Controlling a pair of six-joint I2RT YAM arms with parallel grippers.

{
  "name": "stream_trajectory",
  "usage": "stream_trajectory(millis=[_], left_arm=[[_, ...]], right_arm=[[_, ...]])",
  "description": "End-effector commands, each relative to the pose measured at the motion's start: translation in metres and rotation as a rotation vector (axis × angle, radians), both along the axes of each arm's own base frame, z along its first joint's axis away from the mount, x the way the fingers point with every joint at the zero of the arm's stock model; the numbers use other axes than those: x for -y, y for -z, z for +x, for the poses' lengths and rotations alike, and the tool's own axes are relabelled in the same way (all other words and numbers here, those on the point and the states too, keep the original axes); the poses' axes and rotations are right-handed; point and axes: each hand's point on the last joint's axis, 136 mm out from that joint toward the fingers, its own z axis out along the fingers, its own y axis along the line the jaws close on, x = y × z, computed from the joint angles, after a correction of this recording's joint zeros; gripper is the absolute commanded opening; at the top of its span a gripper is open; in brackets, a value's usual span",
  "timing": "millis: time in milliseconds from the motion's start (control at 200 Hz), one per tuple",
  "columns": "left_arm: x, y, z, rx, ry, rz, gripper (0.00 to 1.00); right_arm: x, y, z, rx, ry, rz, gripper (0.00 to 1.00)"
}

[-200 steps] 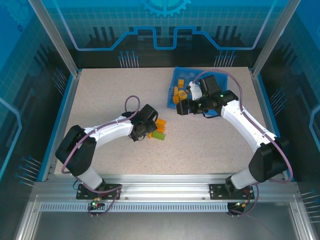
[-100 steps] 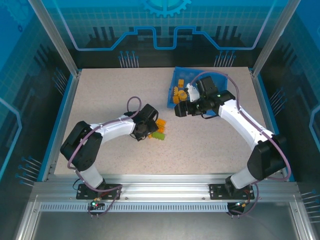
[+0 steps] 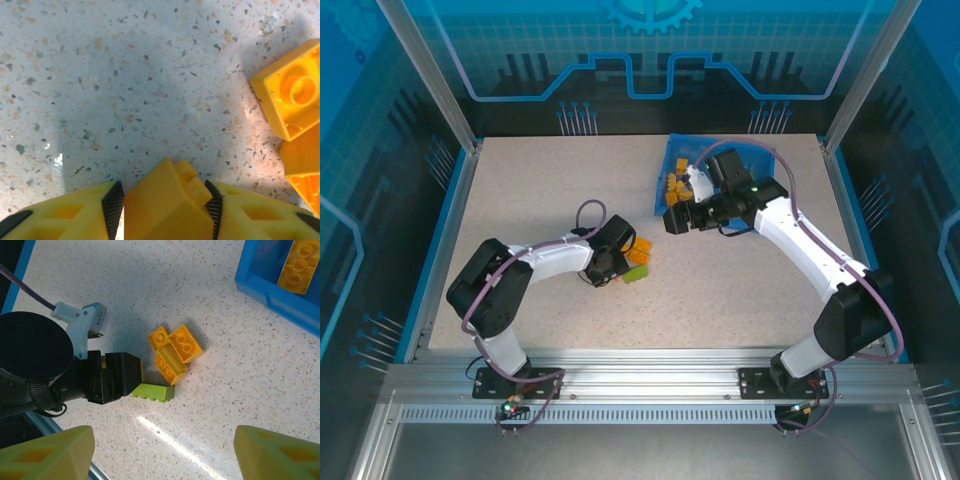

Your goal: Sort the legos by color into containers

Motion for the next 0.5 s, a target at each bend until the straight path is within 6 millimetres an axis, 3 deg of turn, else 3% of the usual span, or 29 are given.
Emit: stream_trajectory(millis=[0,200,340,420,495], left_arm=[[-0.014,0.010,-0.014,-0.035,0.005,0.036,0.45],[-0.010,-0.007,-0.009,0.030,0.030,0.000,0.38],[-0.005,-0.023,-0.003,0.069,0.052,-0.024,0.34],[0.004,-0.044,0.005,0.127,0.093,-0.056,0.32],[0.017,-0.077,0.018,0.224,0.159,-0.076,0.30]], right_arm=[[-0.009,0.000,-0.015,-0.033,-0.075,-0.004,0.75],[-0.012,0.014,-0.031,-0.101,-0.125,-0.003,0.75],[-0.014,0.012,-0.032,-0.098,-0.119,0.015,0.75],[-0.014,0.009,-0.033,-0.090,-0.119,0.025,0.75],[-0.011,0.006,-0.033,-0.071,-0.109,0.021,0.75]])
